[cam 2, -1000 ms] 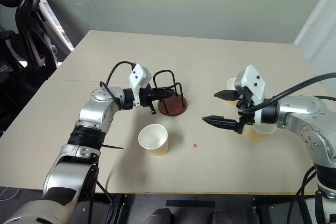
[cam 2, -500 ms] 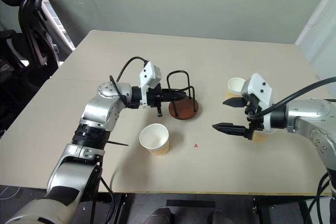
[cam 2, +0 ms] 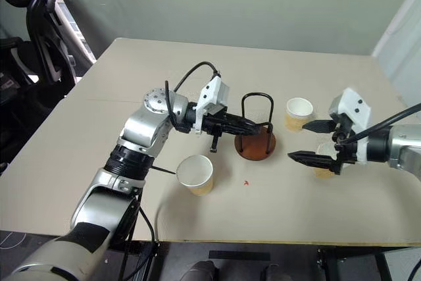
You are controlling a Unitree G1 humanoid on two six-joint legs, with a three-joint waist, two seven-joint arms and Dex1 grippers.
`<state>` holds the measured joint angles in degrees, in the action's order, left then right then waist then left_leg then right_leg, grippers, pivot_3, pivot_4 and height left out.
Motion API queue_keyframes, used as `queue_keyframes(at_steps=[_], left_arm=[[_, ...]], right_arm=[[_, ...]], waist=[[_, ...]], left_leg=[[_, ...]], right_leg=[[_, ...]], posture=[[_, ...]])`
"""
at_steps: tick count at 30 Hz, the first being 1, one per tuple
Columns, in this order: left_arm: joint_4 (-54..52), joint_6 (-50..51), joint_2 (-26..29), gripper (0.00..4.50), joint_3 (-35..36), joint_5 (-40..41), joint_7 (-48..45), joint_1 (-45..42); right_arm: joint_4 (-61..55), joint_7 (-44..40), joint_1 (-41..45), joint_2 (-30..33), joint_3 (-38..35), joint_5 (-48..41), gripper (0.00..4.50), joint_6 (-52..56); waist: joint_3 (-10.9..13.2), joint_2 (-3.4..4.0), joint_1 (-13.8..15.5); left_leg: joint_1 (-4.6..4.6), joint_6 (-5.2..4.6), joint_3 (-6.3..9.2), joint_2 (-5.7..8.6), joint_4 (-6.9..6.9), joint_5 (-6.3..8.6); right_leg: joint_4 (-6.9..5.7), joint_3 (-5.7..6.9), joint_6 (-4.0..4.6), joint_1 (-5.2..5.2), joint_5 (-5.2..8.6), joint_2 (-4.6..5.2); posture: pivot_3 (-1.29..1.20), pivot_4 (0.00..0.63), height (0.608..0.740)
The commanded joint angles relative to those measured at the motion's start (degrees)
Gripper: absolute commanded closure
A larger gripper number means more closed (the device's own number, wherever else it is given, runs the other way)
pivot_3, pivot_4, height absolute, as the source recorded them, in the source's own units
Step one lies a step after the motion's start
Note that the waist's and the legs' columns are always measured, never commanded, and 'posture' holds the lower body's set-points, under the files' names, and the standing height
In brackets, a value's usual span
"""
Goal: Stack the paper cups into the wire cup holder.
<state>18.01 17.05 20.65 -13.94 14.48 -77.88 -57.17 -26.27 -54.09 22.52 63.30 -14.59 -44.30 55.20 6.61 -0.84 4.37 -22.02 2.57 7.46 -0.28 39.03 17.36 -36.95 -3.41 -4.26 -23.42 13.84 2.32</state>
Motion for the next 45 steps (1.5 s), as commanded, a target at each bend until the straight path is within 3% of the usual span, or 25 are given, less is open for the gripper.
queue_keyframes(at_steps=[1,10,23,24,26,36,45], left_arm=[[-1.0,-1.4,-1.1,4.46,-0.3,0.3,-0.3,-1.2],[-2.4,-1.3,-2.7,4.46,-2.3,0.1,-0.4,1.2],[-3.0,-2.3,-2.9,4.46,-4.6,-1.3,-0.4,3.6],[-2.9,-2.7,-2.9,3.99,-4.6,-1.6,-0.1,3.6],[-2.8,-2.8,-3.1,3.65,-4.7,-1.6,0.0,3.6],[-2.7,-3.0,-3.5,0.04,-3.8,-0.8,0.7,3.3],[-3.4,-2.6,-1.2,0.04,-2.5,0.1,-0.1,2.7]], right_arm=[[-1.9,-0.9,-1.8,2.1,-5.5,-1.4,0.00,0.4],[-5.4,-0.7,-6.3,3.5,-11.8,-5.9,0.00,3.6],[-6.1,0.2,-6.9,4.1,-12.2,-6.3,0.00,3.4],[-6.1,0.3,-6.9,4.0,-12.1,-6.3,0.00,3.4],[-6.0,0.4,-6.9,4.0,-11.9,-6.1,0.00,3.2],[-5.7,1.0,-6.1,3.6,-10.6,-6.1,0.00,2.6],[-5.0,1.5,-3.6,2.5,-7.7,-6.3,0.00,1.6]], waist=[[0.0,0.00,0.0],[0.0,0.00,0.0],[0.0,0.00,0.0],[0.0,0.00,0.0],[0.0,0.00,0.0],[0.0,0.00,0.0],[0.0,0.00,0.0]], left_leg=[[0.00,-0.01,0.00,0.00,0.01,0.00],[0.04,-0.03,-0.16,0.02,0.05,0.02],[0.04,-0.09,-0.14,0.06,0.10,0.05],[0.04,-0.09,-0.14,0.06,0.10,0.05],[0.04,-0.09,-0.14,0.06,0.11,0.05],[0.06,-0.12,-0.14,0.07,0.13,0.06],[0.08,-0.12,-0.11,0.07,0.13,0.06]], right_leg=[[0.00,0.00,0.00,0.00,0.00,0.00],[0.00,-0.01,-0.07,0.07,0.01,-0.01],[0.00,-0.02,-0.15,0.11,0.03,0.00],[0.00,-0.02,-0.16,0.11,0.03,0.00],[0.00,-0.02,-0.16,0.11,0.03,0.00],[0.00,-0.03,-0.19,0.15,0.04,0.00],[0.00,-0.05,-0.20,0.15,0.04,0.00]], posture=[[0.00,0.150,0.740],[0.00,0.150,0.740],[0.00,0.150,0.740],[0.00,0.150,0.740],[0.00,0.150,0.740],[0.00,0.150,0.740],[0.00,0.150,0.740]])
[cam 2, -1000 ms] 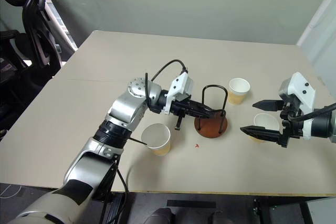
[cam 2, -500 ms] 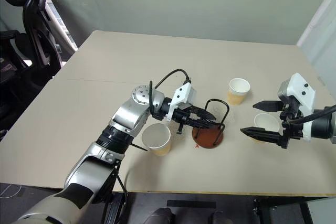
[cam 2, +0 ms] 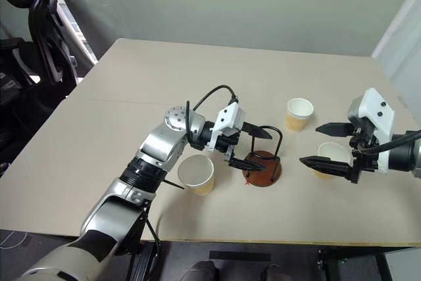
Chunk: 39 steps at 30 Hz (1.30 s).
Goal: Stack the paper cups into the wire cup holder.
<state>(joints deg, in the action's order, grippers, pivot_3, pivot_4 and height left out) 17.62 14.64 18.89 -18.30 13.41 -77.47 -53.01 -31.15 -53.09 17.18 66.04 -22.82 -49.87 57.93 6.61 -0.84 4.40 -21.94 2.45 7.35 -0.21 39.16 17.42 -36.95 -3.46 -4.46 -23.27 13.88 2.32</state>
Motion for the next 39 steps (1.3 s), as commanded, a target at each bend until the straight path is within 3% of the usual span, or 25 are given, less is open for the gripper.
queue_keyframes(at_steps=[1,16,22,29,39], left_arm=[[-3.2,0.3,0.7,0.04,2.1,1.6,-0.5,-1.5],[-5.0,5.1,3.2,0.04,10.0,5.7,4.4,-3.1],[-7.0,6.6,11.0,0.04,13.0,6.5,3.5,-1.3],[-12.6,10.6,17.4,0.04,14.7,9.3,2.3,2.3],[-16.1,15.5,19.4,0.04,17.2,13.0,5.1,3.9]], right_arm=[[0.0,0.6,2.1,-0.4,0.8,-0.9,0.00,-1.1],[4.3,2.9,8.4,-2.8,6.7,3.9,0.00,-5.0],[8.6,3.0,11.6,-3.9,10.7,7.8,0.00,-7.3],[15.8,1.3,20.2,-5.3,19.8,17.2,0.00,-13.8],[25.3,-3.6,27.2,-7.7,29.8,30.7,0.00,-24.6]], waist=[[0.0,0.00,0.0],[0.0,0.00,0.0],[0.0,0.00,-0.2],[0.0,0.00,-0.4],[0.0,0.00,-0.5]], left_leg=[[0.00,0.00,0.00,0.00,0.00,0.00],[0.03,-0.03,0.13,0.00,0.02,-0.01],[0.04,-0.03,0.17,-0.02,-0.03,-0.01],[0.03,-0.04,0.26,0.01,-0.05,-0.01],[0.01,-0.04,0.27,0.02,-0.06,-0.02]], right_leg=[[0.00,0.00,0.00,0.00,0.00,0.00],[-0.01,-0.01,-0.02,0.00,0.00,0.02],[0.00,-0.04,-0.02,-0.07,0.00,0.02],[0.03,-0.02,-0.02,-0.11,0.00,0.05],[0.00,-0.01,0.00,-0.11,-0.01,0.12]], posture=[[0.00,0.150,0.740],[0.00,0.150,0.740],[0.00,0.150,0.740],[0.00,0.150,0.740],[0.00,0.150,0.740]])
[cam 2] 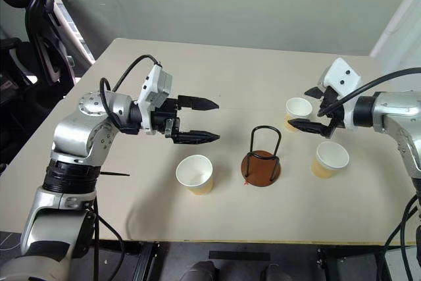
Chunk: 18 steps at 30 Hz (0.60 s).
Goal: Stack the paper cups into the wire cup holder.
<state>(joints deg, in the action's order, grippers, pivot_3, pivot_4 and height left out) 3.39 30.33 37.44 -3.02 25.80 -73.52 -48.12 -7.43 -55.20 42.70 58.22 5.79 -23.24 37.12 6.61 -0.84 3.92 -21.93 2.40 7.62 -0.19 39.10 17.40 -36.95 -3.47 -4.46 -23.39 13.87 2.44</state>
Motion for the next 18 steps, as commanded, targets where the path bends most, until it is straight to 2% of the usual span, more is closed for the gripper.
queue_keyframes(at_steps=[1,8,18], left_arm=[[-1.6,-0.4,0.9,0.04,1.9,0.4,1.5,-1.1],[-0.9,-1.5,1.5,0.04,1.5,-0.5,2.7,-1.5],[-1.5,-1.5,1.7,0.04,1.2,-0.7,3.1,-1.3]], right_arm=[[2.7,-1.7,2.3,-0.4,2.2,5.7,0.00,-5.1],[12.3,-2.7,6.4,-4.8,7.7,15.8,0.00,-13.9],[26.3,-4.1,10.7,-9.6,10.6,25.4,0.00,-23.6]], waist=[[0.0,0.00,0.0],[0.0,0.00,-0.2],[0.0,0.00,-0.2]], left_leg=[[0.00,0.00,0.00,0.00,-0.01,0.00],[0.00,0.00,0.01,-0.01,-0.04,0.00],[-0.03,0.00,0.00,0.00,-0.14,0.00]], right_leg=[[0.01,0.00,0.00,-0.01,0.00,0.01],[0.00,0.00,0.03,-0.05,-0.01,0.03],[0.02,0.01,0.07,-0.09,-0.02,0.05]], posture=[[0.00,0.150,0.740],[0.00,0.150,0.740],[0.00,0.150,0.740]])
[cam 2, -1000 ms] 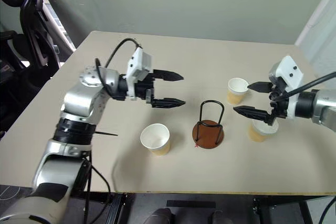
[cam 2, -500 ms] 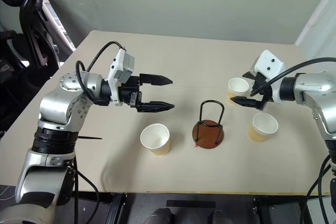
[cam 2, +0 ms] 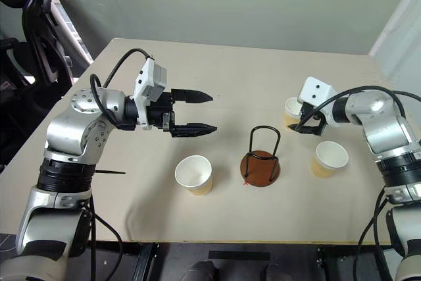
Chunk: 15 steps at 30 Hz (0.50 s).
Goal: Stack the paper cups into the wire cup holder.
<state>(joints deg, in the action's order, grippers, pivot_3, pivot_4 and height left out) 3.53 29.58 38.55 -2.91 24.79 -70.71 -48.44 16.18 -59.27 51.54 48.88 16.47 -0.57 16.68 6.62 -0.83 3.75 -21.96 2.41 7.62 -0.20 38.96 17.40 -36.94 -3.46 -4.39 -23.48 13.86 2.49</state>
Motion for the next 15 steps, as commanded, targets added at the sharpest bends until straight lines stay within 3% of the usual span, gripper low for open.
queue_keyframes(at_steps=[1,8,11,15], left_arm=[[-1.6,-0.7,0.6,0.04,1.1,0.3,0.3,-1.0],[-1.3,-0.8,0.4,0.04,0.8,0.1,0.3,-1.4],[-1.1,-1.0,0.4,0.00,0.6,0.0,0.2,-1.5],[-0.8,-1.2,0.4,0.00,0.4,-0.3,0.0,-1.7]], right_arm=[[4.1,0.1,2.2,-0.7,0.0,3.5,0.00,-4.1],[10.7,-0.4,3.9,-3.0,0.3,7.4,0.00,-8.0],[11.9,-0.7,4.3,-3.8,-0.1,8.3,0.54,-8.5],[11.3,-1.4,4.1,-4.2,-0.7,8.6,1.99,-8.1]], waist=[[0.0,0.00,0.0],[0.0,0.01,0.0],[0.0,0.01,0.1],[0.0,0.01,0.1]], left_leg=[[0.00,0.00,0.00,0.00,0.00,0.00],[-0.01,0.01,-0.03,0.01,-0.04,0.00],[-0.01,0.01,-0.03,0.01,-0.06,0.00],[-0.01,0.03,-0.04,0.01,-0.07,0.01]], right_leg=[[0.00,0.00,0.00,0.00,0.00,0.00],[0.00,-0.01,0.02,-0.03,-0.01,0.01],[0.00,-0.01,0.04,-0.03,0.00,0.01],[0.00,-0.01,0.04,-0.03,0.00,0.01]], posture=[[0.00,0.150,0.740],[0.00,0.150,0.740],[0.00,0.150,0.740],[0.00,0.150,0.740]])
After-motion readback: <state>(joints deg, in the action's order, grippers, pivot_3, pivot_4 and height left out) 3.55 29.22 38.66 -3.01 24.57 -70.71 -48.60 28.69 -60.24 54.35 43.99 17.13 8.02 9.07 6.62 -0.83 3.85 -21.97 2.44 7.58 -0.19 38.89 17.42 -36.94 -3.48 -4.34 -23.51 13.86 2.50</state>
